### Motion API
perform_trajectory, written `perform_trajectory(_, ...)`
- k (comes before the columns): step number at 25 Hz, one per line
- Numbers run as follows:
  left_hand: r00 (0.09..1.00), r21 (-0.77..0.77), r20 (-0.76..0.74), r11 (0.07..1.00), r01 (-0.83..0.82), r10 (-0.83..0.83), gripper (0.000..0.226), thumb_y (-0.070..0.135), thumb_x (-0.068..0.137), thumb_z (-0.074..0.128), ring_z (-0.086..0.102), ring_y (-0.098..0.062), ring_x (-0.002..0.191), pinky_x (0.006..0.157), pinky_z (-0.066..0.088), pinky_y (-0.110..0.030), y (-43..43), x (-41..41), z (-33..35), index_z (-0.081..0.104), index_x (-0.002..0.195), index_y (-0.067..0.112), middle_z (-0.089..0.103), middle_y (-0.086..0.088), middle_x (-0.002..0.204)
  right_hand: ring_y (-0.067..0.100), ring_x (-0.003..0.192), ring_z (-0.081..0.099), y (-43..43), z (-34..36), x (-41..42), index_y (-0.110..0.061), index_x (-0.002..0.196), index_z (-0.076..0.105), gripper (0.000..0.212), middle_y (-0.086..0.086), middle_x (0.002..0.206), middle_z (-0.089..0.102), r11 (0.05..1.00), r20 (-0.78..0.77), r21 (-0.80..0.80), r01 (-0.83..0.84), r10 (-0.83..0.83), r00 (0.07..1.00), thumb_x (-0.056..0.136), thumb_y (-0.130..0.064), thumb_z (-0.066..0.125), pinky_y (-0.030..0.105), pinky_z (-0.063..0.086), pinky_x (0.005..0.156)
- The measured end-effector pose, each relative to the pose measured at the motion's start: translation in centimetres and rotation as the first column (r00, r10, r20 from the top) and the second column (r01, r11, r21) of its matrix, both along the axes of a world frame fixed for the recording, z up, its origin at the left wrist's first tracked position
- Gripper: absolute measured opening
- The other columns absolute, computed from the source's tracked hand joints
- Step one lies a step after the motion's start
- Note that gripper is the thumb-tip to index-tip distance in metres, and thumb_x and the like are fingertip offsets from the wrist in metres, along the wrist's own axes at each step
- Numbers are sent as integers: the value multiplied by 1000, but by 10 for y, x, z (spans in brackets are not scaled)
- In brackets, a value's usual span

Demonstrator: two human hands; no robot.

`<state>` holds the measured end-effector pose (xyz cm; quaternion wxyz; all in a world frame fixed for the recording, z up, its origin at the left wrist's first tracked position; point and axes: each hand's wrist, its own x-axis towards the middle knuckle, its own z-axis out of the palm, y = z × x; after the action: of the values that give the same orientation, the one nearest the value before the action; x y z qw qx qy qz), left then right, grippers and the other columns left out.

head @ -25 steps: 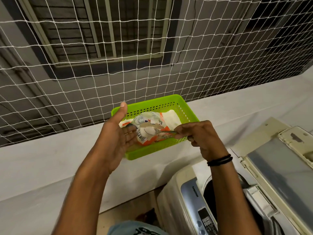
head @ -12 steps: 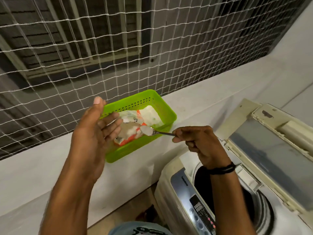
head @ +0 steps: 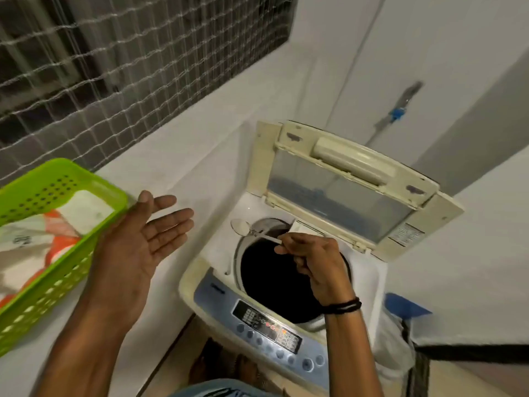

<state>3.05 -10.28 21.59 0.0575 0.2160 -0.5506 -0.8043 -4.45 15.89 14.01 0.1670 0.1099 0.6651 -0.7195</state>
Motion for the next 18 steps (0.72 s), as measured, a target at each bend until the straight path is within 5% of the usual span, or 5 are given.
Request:
perform_trajectory(3,982,43,139,992,119,-124,50,54,91,52,71,-25,105,91,50,-39,43,-42,-45,65,118,14,75,-13,111,7,44,40,59,-34,-9,-10,74,79,18,5,68,76,976,52,54,210,-213,976,87,-3,69,18,34,46)
perform_trajectory(8,898,165,367,967,194,-242,44,45,97,52,72,-25,99,85,54,-35,112,-109,-138,65,119,10,75,-13,108,4,54,61,116,-96,-38,-8,93,79,9,-1,69,76,850,74,113,515,-524,848,88,-7,71,16,51,52)
perform_trajectory(10,842,221,455,952,210,-291,47,42,97,52,69,-26,101,87,53,-36,136,-135,-174,61,125,6,72,-14,109,7,62,63,123,-125,-50,-3,98,78,13,2,75,76,803,71,157,575,-590,804,88,-7,71,25,60,67)
perform_trajectory(13,751,327,556,925,196,-356,50,41,98,52,64,-30,104,95,50,-40,163,-171,-226,56,132,5,67,-15,113,20,87,69,124,-168,-69,-9,102,79,17,10,94,77,741,32,329,585,-628,778,87,-14,74,35,54,97)
perform_trajectory(18,679,417,616,897,148,-398,59,45,96,54,59,-36,116,96,49,-44,193,-219,-287,49,136,2,57,-23,133,27,102,70,101,-224,-80,-14,110,76,21,11,108,76,574,-201,678,458,-455,867,94,-17,64,9,40,83)
